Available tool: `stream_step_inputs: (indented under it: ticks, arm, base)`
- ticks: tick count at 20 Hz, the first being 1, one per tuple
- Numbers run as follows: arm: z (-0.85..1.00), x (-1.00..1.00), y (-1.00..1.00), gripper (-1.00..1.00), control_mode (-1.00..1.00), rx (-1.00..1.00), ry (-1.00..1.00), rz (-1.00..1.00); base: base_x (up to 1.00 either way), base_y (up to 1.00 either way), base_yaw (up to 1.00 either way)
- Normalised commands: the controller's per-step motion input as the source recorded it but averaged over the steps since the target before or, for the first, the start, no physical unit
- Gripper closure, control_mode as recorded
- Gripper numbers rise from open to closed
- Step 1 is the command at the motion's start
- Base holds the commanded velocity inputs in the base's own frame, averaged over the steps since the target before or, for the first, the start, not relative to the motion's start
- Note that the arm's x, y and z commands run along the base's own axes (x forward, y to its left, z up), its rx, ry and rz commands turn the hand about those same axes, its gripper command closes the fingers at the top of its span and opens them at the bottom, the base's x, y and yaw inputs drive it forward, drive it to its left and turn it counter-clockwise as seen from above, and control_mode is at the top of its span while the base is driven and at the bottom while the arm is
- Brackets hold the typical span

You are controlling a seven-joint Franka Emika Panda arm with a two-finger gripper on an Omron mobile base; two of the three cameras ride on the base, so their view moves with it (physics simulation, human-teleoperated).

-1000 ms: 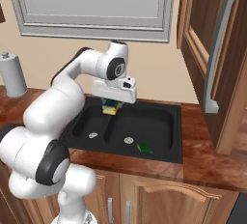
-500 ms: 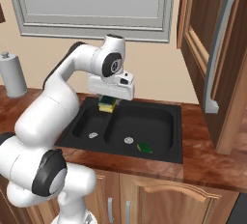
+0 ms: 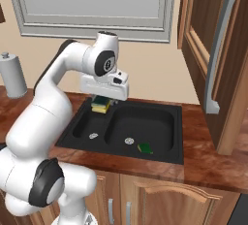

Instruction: Pick up the sponge and sponge from the sink, and place them back in the cabinet, and close the cabinet doors.

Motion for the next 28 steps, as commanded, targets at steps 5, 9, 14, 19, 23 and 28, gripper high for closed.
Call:
stream_step_inputs:
  ticks: [5, 9, 14, 19, 23, 28]
  arm:
    - [0.12, -0.18, 0.22, 1.0, -1.0, 0.0, 0.03, 0.0]
    - [0.11, -0.19, 0.18, 1.0, -1.0, 0.0, 0.0, 0.0]
    - [0.07, -0.15, 0.13, 1.0, -1.0, 0.0, 0.0, 0.0]
    - [0.01, -0.04, 0.14, 1.0, -1.0, -0.01, 0.0, 0.0]
    - [0.0, 0.0, 0.0, 1.0, 1.0, 0.0, 0.0, 0.0]
    - [0.0, 0.0, 0.0, 1.0, 1.0, 0.0, 0.0, 0.0]
  base:
    - [0.0, 0.0, 0.0]
    - [0.0, 0.0, 0.0]
    - [0.0, 0.0, 0.0]
    - [0.0, 0.0, 0.0]
    - [0.0, 0.0, 0.0]
    - [0.0, 0.0, 0.0]
